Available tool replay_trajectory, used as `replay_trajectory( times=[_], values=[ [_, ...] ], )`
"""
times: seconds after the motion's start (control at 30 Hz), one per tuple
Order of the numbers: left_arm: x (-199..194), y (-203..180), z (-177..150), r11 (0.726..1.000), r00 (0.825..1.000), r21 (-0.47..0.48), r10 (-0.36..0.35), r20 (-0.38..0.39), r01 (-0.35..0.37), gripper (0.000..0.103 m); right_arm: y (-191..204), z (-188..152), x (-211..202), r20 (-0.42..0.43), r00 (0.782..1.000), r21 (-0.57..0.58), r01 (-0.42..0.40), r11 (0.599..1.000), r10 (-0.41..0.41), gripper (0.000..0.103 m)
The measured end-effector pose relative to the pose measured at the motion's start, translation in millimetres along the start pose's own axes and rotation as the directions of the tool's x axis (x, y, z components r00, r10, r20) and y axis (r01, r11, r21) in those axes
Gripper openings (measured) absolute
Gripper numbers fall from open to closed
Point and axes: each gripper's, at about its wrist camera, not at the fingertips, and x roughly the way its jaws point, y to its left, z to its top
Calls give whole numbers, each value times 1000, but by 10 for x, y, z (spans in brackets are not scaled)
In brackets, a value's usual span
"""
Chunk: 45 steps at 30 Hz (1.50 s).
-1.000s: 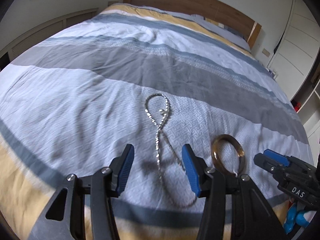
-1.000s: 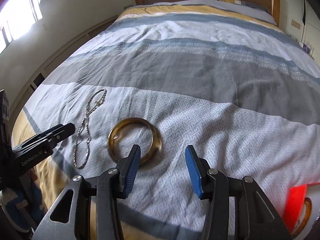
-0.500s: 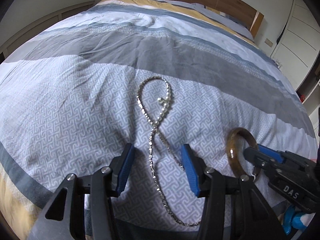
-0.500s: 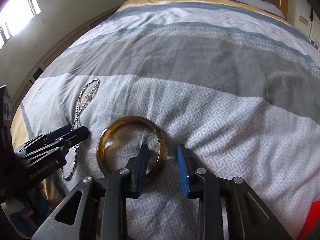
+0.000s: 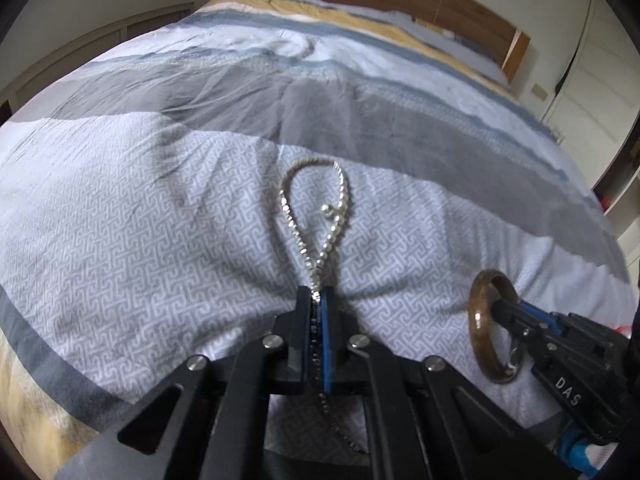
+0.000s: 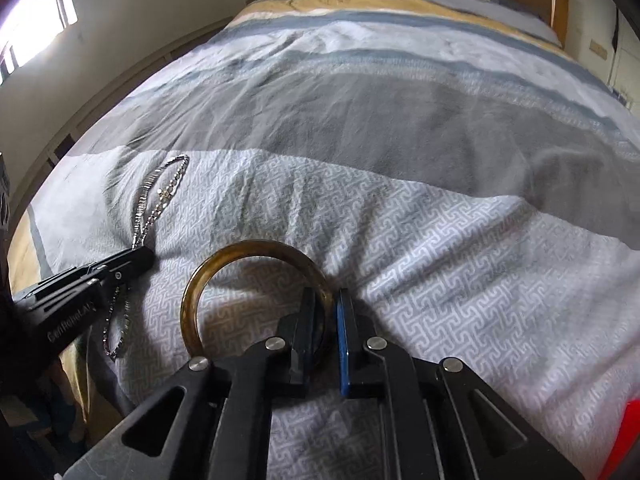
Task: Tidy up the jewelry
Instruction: 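Carry the necklace and bangle into the red box and open both grippers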
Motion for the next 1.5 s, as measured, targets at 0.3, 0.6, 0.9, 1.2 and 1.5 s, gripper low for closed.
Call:
replay_trajectory(
  times=[0.3,0.6,0.9,1.2,1.5],
  values=[
    [-509,-212,-148,997,996,43,-62,57,59,4,100,-101,-560,99,994,-48,50,998,-45,9],
    [-1121,-448,-235,994,992,81,-84,96,77,4,77,-303,-1365,178,980,-40,97,994,-88,9],
    [-1732,-1094,-341,972,976,181,-173,131,148,4,-402,-564,-2144,238,957,48,158,986,-165,9],
    [-1792,-2308,-572,910,943,292,-327,66,295,4,-1479,-907,-2552,220,928,156,271,950,-301,9],
    [-1380,-3275,-864,844,914,364,-401,-56,393,4,-2374,-1156,-2360,130,926,206,326,923,-356,9]
  ],
)
